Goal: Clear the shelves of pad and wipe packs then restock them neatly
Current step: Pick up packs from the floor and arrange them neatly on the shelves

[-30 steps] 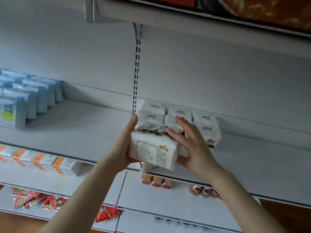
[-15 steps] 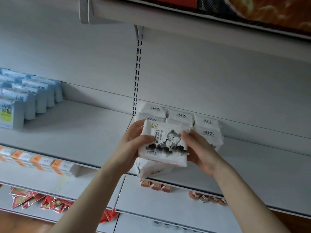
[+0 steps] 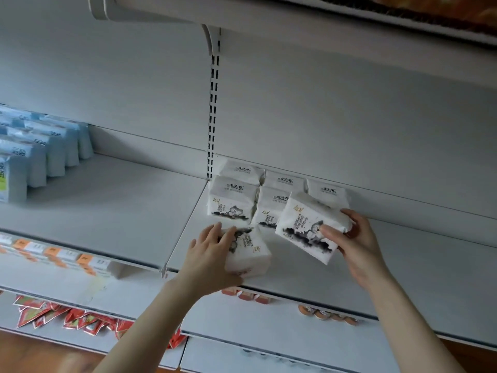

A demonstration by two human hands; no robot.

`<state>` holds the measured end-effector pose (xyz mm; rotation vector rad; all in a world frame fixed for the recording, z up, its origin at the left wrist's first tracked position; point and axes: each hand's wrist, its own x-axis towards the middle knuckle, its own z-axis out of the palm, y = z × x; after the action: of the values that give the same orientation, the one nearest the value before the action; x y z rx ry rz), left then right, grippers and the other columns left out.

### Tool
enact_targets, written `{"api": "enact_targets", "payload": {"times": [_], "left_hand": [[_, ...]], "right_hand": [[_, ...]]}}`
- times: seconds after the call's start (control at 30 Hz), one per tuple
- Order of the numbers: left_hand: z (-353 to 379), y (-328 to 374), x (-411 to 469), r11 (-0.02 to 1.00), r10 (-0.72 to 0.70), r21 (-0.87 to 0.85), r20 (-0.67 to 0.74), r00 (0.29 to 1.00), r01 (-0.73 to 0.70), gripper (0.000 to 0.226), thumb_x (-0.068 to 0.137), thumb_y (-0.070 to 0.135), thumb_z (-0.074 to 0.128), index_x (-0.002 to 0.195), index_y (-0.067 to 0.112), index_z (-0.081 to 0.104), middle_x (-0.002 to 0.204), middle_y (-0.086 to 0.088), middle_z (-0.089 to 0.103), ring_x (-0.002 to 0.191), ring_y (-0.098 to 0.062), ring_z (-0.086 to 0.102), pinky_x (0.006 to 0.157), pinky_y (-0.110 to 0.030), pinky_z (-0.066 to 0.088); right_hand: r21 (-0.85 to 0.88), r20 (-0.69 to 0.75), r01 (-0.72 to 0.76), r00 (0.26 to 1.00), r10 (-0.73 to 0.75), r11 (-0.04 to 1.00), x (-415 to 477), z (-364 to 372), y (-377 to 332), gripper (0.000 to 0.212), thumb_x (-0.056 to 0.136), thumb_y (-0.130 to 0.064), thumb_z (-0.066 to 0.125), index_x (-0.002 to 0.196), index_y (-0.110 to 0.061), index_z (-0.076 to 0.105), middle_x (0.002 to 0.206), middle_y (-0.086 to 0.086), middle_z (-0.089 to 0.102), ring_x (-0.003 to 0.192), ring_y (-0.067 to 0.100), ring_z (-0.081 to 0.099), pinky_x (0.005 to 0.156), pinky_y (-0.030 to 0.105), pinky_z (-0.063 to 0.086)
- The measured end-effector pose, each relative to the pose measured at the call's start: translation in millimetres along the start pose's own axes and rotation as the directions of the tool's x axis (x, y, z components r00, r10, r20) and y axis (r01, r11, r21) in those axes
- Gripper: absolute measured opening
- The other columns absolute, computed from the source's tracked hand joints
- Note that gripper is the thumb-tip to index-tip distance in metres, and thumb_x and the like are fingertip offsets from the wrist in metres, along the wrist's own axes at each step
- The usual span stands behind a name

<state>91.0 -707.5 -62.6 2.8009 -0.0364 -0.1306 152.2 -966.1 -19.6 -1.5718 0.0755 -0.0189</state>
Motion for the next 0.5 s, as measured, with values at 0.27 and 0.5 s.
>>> {"api": "enact_targets", "payload": {"times": [0.27, 0.5], "left_hand": [[-5.7, -10.6, -13.0, 0.987, -0.12, -0.132, -0.203, 0.972, 0.094, 0.08, 0.076, 0.046, 0.067, 0.142, 0.019, 0.031, 0.128, -0.005, 0.047, 0.119, -0.025, 0.038, 0.097, -0.027, 0.031], [-20.1, -34.8, -44.6, 0.873, -0.453, -0.353, -0.333, 0.827, 0.336, 0.071, 0.074, 0.035, 0.074, 0.134, 0.01, 0.043, 0.121, -0.015, 0.054, 0.11, -0.033, 0.043, 0.09, -0.035, 0.033]], "right_hand": [[-0.127, 0.058, 0.077, 0.996, -0.07, 0.989, -2.0, 19.4, 16.7, 0.054, 0.07, 0.005, 0.075, 0.11, -0.021, 0.049, 0.105, 0.0, 0.061, 0.09, 0.009, 0.06, 0.07, 0.012, 0.051], [-0.334, 0.249, 0.211, 0.96, -0.13, 0.919, 2.2, 85.8, 34.5, 0.057, 0.066, -0.008, 0.082, 0.107, -0.021, 0.046, 0.103, -0.008, 0.055, 0.095, 0.008, 0.054, 0.08, 0.016, 0.047]]}}
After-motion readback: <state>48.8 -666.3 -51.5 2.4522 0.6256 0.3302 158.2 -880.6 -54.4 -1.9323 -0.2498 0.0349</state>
